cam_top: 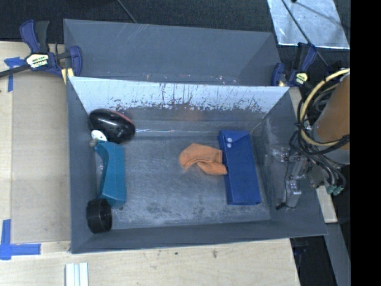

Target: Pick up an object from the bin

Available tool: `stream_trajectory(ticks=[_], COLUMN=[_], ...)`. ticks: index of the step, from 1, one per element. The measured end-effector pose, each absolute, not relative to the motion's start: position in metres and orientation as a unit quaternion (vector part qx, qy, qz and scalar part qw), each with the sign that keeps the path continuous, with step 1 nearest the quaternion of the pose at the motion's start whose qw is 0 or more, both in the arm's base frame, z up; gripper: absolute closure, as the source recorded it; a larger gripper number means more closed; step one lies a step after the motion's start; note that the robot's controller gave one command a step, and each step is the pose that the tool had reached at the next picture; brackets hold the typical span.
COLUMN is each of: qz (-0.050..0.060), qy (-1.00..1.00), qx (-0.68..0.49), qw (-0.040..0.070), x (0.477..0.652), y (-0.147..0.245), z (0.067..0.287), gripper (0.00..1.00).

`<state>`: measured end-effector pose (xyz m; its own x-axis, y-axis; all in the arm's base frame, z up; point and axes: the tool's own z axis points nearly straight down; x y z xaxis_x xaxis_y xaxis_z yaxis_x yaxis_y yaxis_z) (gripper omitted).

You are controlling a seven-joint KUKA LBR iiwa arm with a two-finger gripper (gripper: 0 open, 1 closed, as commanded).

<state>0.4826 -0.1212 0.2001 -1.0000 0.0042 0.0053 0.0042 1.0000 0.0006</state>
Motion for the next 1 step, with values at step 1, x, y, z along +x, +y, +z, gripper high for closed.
stream_trajectory(ticks=[1], qz=[0.001], qy=[-1.000], qx=[0.000], qw=[-0.002], x=[0.4843], y=[-0.1206], z=[0.2046], gripper=[0.00])
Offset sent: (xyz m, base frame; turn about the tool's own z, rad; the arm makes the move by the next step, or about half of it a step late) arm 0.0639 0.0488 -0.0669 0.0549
